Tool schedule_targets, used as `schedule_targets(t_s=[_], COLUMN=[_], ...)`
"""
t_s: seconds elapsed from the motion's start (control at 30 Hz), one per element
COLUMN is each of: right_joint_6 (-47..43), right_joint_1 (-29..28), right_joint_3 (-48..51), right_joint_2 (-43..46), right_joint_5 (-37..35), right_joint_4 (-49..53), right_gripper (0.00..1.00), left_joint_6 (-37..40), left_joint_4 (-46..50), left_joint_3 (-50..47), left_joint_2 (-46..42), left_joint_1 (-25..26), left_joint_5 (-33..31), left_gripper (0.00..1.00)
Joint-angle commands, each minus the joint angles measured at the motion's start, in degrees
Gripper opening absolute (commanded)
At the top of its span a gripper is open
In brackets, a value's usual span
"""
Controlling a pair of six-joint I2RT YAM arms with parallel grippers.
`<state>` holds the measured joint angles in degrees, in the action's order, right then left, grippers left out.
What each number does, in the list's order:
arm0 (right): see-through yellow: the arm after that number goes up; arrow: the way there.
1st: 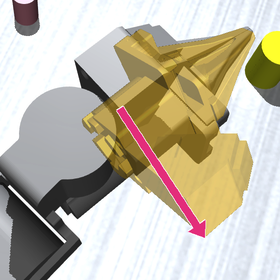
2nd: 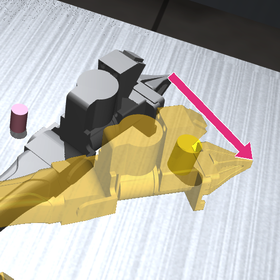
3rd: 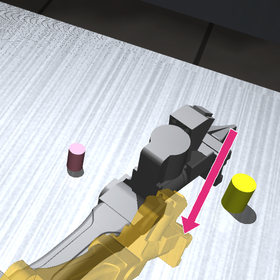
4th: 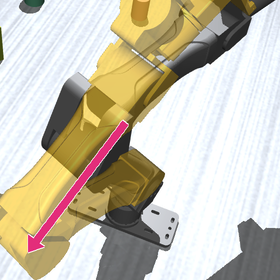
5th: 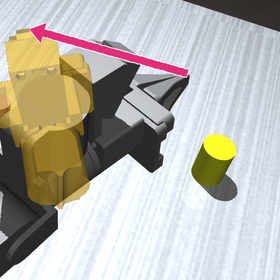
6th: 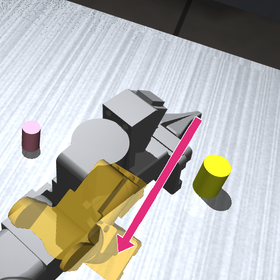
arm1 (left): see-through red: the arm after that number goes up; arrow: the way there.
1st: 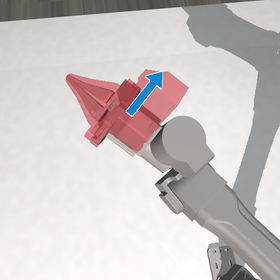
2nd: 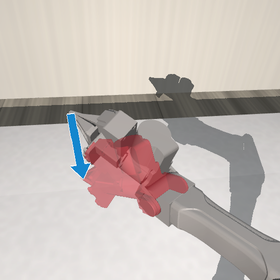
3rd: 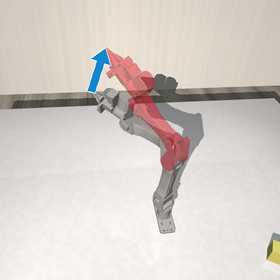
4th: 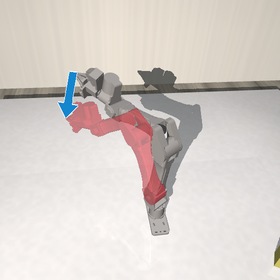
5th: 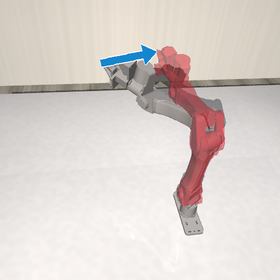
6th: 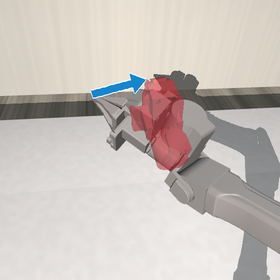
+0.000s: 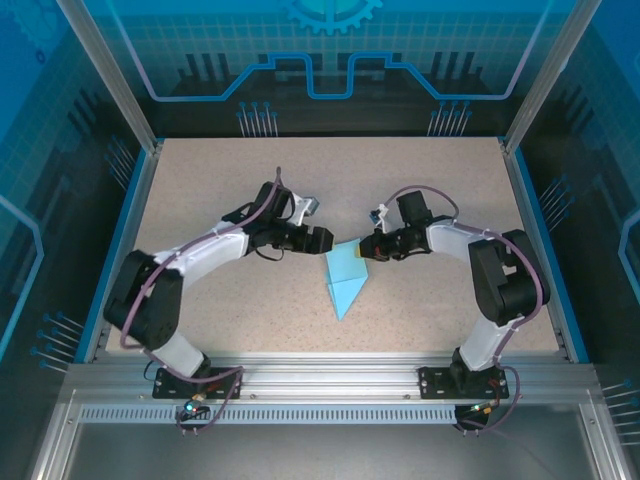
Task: Fold a paper plane with a square sheet of paper (fold left side to right side)
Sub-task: Fold the wing for the fifth time at the center of the table.
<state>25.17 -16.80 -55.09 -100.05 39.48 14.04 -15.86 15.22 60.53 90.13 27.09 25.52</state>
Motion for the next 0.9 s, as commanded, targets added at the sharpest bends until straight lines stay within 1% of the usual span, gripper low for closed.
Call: schedule_targets(t_s=[0.0, 0.1, 0.2, 0.37, 0.57, 0.77, 0.87], right_joint_6=[6.3, 9.2, 10.5, 13.3, 15.8, 17.1, 17.4], right_joint_1=[-1.7, -2.6, -3.5, -4.5, -5.2, -5.5, -5.6], right_joint_3=[-2.9, -5.7, -8.6, -11.3, -12.0, -11.8, -11.8], right_joint_2=[-0.2, -1.6, -3.3, -5.3, -6.2, -6.2, -6.3], right_joint_5=[-3.8, -4.1, -5.4, -6.2, -7.2, -7.8, -8.1], right_joint_4=[6.8, 9.3, 12.4, 13.7, 13.4, 12.9, 13.0], right_gripper=[0.02, 0.02, 0.02, 0.01, 0.0, 0.0, 0.0], left_joint_6=[6.3, 6.9, 6.1, 3.2, -0.3, -4.6, -5.0], left_joint_4=[10.7, 14.3, 16.3, 17.9, 21.4, 26.2, 28.5], left_joint_3=[1.8, 2.0, 2.4, 4.8, 10.0, 14.3, 16.3], left_joint_2=[-4.2, -5.5, -4.8, -0.3, 6.9, 14.2, 17.1], left_joint_1=[4.6, 9.8, 15.6, 24.1, 28.5, 30.4, 31.5], left_joint_5=[-9.2, -12.8, -15.9, -21.3, -27.0, -34.9, -37.9], left_gripper=[0.79, 0.79, 0.79, 0.79, 0.78, 0.78, 0.78])
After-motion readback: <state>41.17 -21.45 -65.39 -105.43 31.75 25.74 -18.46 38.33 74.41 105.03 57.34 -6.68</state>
